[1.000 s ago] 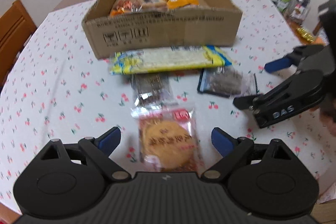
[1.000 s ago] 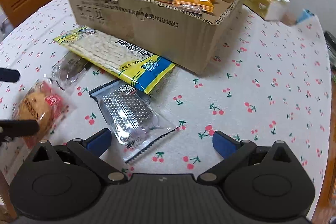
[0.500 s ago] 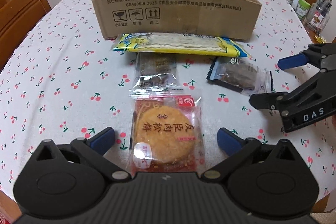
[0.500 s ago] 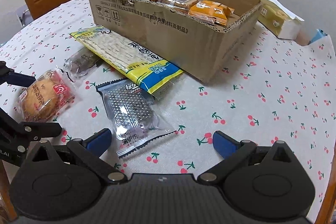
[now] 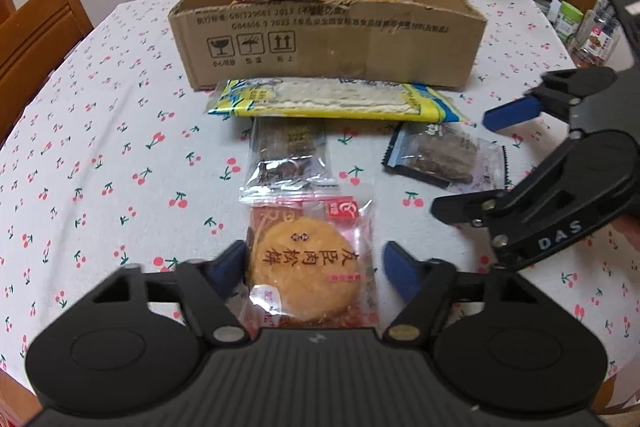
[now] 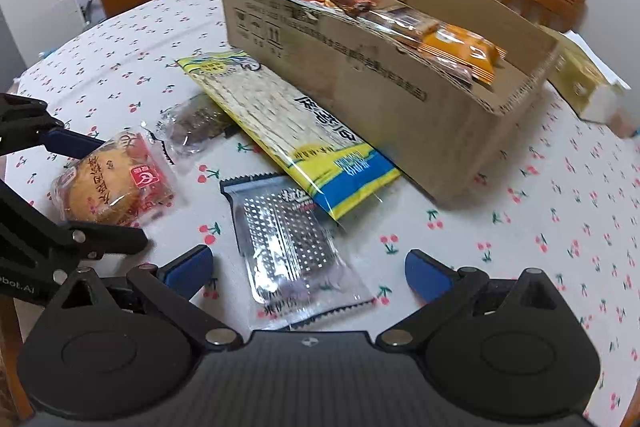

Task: Organize snacks
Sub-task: 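Grasp the round pastry packet with the left tool while the right tool grasps a silver mesh packet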

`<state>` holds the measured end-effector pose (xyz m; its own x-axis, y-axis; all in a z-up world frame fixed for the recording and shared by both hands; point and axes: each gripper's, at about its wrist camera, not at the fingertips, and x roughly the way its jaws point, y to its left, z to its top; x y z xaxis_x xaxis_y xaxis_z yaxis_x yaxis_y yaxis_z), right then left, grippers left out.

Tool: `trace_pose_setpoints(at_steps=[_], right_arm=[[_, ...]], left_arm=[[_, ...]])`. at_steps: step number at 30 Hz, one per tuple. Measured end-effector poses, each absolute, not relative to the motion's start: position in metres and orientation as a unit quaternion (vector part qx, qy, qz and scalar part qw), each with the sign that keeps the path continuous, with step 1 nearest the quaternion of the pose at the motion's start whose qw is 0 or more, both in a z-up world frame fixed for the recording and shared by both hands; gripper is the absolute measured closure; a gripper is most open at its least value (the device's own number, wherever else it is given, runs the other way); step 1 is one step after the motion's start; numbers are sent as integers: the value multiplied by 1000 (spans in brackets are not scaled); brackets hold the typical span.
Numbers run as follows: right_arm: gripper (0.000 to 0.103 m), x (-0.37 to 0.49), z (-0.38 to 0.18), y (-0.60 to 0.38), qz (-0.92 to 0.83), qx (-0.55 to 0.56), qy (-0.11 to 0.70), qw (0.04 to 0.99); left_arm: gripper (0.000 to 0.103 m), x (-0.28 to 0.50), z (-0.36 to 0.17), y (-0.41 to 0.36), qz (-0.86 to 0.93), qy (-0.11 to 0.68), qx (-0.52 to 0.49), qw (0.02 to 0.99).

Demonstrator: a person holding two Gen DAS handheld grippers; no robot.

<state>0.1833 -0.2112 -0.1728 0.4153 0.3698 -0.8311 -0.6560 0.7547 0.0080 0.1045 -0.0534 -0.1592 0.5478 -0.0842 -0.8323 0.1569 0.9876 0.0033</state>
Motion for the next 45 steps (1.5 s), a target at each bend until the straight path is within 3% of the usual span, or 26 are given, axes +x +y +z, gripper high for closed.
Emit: trace_pose_setpoints(at_steps=[3,8,16,22,24,26,34,45], right_arm=[[0,185,-172,-210,318,-166,443,822],[1,185,-170,-199,335,-178,448,810],[13,158,-163,-183,349,-186,449,801],[29,166,-160,-180,329,-175,446,813],[43,167,-159,-179,325,-174,447,815],[48,167,-157,-178,317,-175,453,815],[47,159,-156,-179,292,-164,465,819],[36,165,-159,-176,279,-149,462,828]], left_arm=[[47,103,-157,-49,-71,469,36,880],[47,105,-156,-35,-69,474,40,877],[45,104,-155,-23,-70,474,41,877],[45,101,-155,-23,-71,471,41,878],[45,101,-155,-22,-70,471,39,879],[45,99,-155,-23,-70,470,38,879],[44,96,-155,-24,-72,468,44,880],[39,96,-154,-27,-72,476,50,875]])
